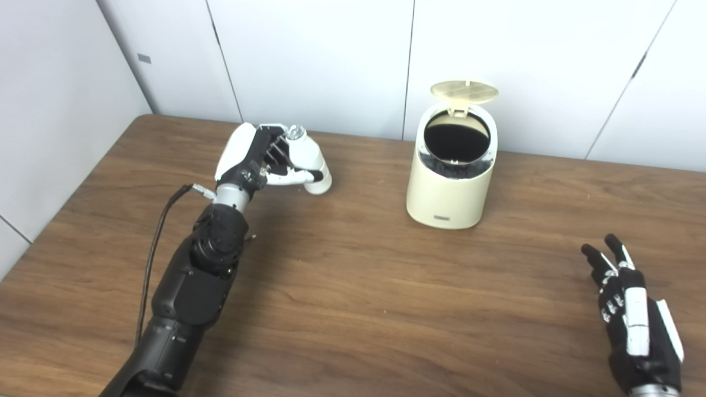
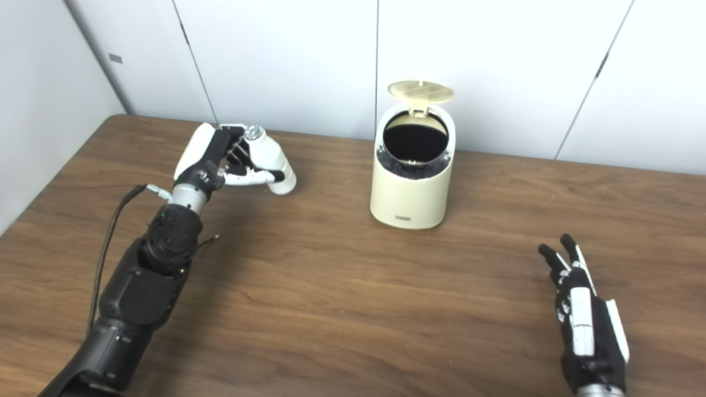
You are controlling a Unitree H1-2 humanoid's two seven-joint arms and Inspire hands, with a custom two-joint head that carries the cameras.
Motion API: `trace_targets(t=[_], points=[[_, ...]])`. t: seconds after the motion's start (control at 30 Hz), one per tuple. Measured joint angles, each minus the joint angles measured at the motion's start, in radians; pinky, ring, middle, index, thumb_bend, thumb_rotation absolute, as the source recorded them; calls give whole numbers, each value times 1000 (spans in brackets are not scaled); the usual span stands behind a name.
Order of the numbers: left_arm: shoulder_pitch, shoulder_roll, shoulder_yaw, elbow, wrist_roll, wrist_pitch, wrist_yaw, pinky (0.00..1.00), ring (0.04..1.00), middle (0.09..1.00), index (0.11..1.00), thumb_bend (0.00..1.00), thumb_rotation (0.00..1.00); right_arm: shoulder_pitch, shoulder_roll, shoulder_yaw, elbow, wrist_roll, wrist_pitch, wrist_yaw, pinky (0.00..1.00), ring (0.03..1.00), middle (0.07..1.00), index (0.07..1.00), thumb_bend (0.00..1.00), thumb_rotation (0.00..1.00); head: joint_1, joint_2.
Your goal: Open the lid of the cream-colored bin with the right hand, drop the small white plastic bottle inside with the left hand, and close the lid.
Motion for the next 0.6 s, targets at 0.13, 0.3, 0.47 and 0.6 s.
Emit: trace_targets(t=[0.13, 0.3, 0.47, 0.6], points=[[0, -18, -13, -93, 34, 8, 1, 277, 359, 450, 544, 493, 0, -6, 0, 1, 19, -1, -23, 0, 1000, 958, 882, 952, 592, 1000, -38, -6], [-6, -49, -21, -181, 62, 4, 4, 348, 402, 460, 520, 500, 0, -9, 2, 5, 33, -9, -43, -4, 1000, 952, 886, 954, 606, 997, -80, -17], [-7, -68, -38, -247, 123, -47, 35, 322, 391, 461, 513, 500, 0, -16, 2, 9, 44, -43, -70, -15, 986, 941, 872, 944, 604, 1000, -104, -28], [-18, -87, -56, -289, 177, -89, 47, 284, 370, 468, 540, 495, 0, -18, 3, 8, 46, -42, -71, -17, 976, 944, 876, 945, 616, 979, -115, -31]])
